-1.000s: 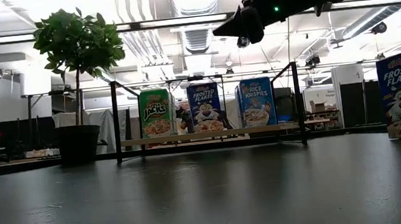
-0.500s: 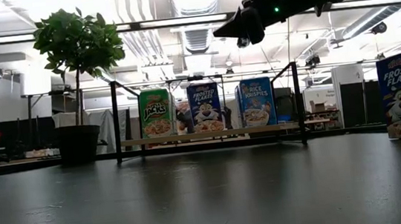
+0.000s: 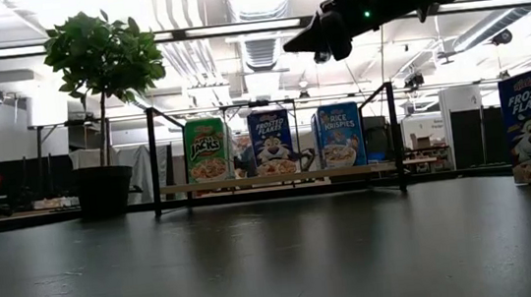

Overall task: Stack cereal on shelf
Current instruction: Put the green cereal box aligned with the other green cereal boxes on the shelf

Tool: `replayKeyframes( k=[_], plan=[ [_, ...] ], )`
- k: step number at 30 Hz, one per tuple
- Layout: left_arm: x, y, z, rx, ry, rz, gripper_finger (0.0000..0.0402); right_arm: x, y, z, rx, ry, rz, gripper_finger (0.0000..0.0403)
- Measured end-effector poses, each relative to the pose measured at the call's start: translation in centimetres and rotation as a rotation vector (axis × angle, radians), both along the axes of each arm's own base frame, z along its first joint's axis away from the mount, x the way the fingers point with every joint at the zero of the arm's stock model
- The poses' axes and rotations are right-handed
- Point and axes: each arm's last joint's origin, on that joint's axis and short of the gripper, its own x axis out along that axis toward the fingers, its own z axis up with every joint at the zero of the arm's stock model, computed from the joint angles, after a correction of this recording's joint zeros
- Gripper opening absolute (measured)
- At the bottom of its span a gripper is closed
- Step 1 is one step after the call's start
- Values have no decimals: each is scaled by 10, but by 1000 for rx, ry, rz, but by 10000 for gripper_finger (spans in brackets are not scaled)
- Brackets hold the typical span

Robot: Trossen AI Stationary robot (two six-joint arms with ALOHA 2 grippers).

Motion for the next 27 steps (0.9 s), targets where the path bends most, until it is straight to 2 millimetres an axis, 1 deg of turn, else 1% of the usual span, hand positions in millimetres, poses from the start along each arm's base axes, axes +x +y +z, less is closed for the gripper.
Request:
replayKeyframes(
  k=[2, 6, 8, 10, 12, 17, 19, 21, 24, 27],
  plan=[
    [14, 14, 1, 39, 12, -80, 172, 0, 0, -1, 6, 4, -1, 12],
    [41, 40, -1, 44, 66, -228, 163, 0, 0, -1, 7, 4, -3, 12],
    [53, 51, -2, 47, 62, -294, 155, 0, 0, -1, 7, 4, -4, 12],
    [61, 61, -2, 47, 64, -316, 148, 0, 0, -1, 8, 8, -3, 12],
    [63, 65, -2, 48, 68, -310, 142, 0, 0, -2, 5, 16, -3, 12],
    [62, 62, 0, 17, 62, -296, 137, -1, 0, -1, 3, 17, -3, 12],
    [64, 60, 7, -6, 30, -257, 137, -1, 0, -1, 3, 18, -3, 12],
    [66, 56, 18, -57, -23, -179, 141, -1, 0, -1, 3, 18, -3, 12],
    [66, 46, 34, -118, -103, -73, 156, -1, 0, -1, 4, 18, -3, 12],
    [59, 37, 39, -153, -113, -1, 186, -1, 0, -2, 5, 21, -3, 12]
  ],
)
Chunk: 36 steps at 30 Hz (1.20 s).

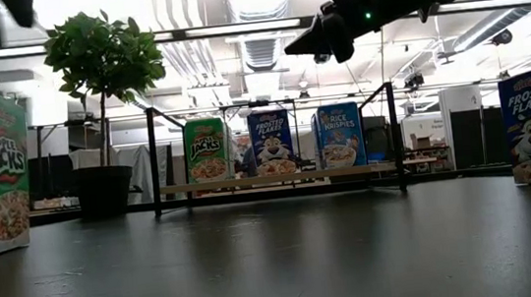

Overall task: Stack cereal on shelf
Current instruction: Put the green cereal box aligned with the other green cereal boxes on the shelf

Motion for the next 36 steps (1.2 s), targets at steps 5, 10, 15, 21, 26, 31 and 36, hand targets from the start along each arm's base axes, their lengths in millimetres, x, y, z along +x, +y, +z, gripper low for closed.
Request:
replayKeyframes(
  k=[5, 10, 15, 21, 26, 31, 36],
  plan=[
    [-18, -11, -12, 11, 63, 113, 254, 0, 0, -1, 3, 12, 0, 12],
    [-28, -18, -30, -14, 130, 174, 303, 0, 0, -1, 1, 16, 0, 12],
    [-27, -18, -36, -13, 113, 161, 312, -1, 0, -1, 2, 15, 0, 12],
    [-24, -19, -33, 6, 61, 151, 304, -1, 0, -1, 4, 14, 0, 12],
    [-22, -14, -36, 73, 10, 189, 302, -1, 0, -1, 4, 14, -1, 12],
    [-25, -12, -46, 75, 49, 218, 301, -1, 0, -2, 6, 22, -1, 12],
    [-24, -10, -48, 79, 43, 218, 298, -1, 0, -2, 6, 21, 0, 12]
  ],
)
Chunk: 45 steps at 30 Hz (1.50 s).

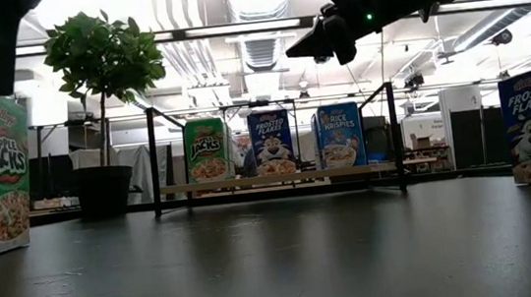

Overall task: Stack cereal on shelf
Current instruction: Put the green cereal box aligned with the other green cereal boxes on the shelf

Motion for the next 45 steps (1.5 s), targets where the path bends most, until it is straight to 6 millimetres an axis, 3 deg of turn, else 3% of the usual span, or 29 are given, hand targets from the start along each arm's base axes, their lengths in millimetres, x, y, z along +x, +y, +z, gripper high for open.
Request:
replayKeyframes(
  k=[20, 28, 40, 45],
  plan=[
    [3, 0, -8, -10, -7, -57, 193, 0, 0, 0, 0, 1, 0, 12],
    [8, 5, -3, 58, -24, -149, 173, 0, 0, -1, 3, 10, 0, 12],
    [45, 49, 16, 309, 32, -607, 173, 0, 0, -2, 14, 20, -2, 12],
    [59, 83, 23, 372, 87, -793, 173, 0, 0, -2, 15, 21, -2, 12]
  ],
)
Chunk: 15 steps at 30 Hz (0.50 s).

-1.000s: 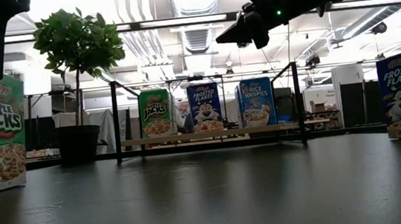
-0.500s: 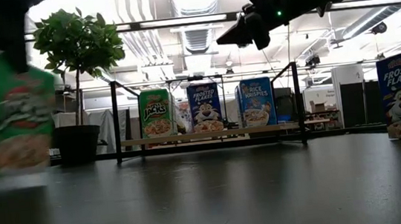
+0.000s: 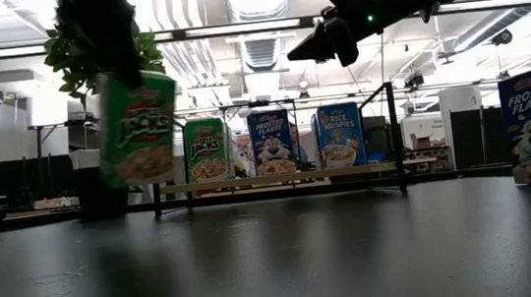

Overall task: Stack cereal on shelf
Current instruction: Put the green cereal box aligned with the other green cereal boxes on the shelf

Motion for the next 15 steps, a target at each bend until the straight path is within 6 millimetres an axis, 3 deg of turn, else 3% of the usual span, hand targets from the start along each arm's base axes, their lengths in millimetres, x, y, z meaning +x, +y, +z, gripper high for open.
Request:
replayKeyframes(
  k=[8, 15],
  plan=[
    [14, 63, 23, 102, 17, -293, 158, 0, 0, 0, 0, 1, 0, 12],
    [11, 136, 32, 96, 35, -438, 147, 0, 0, 0, 0, 0, 0, 12]
  ],
)
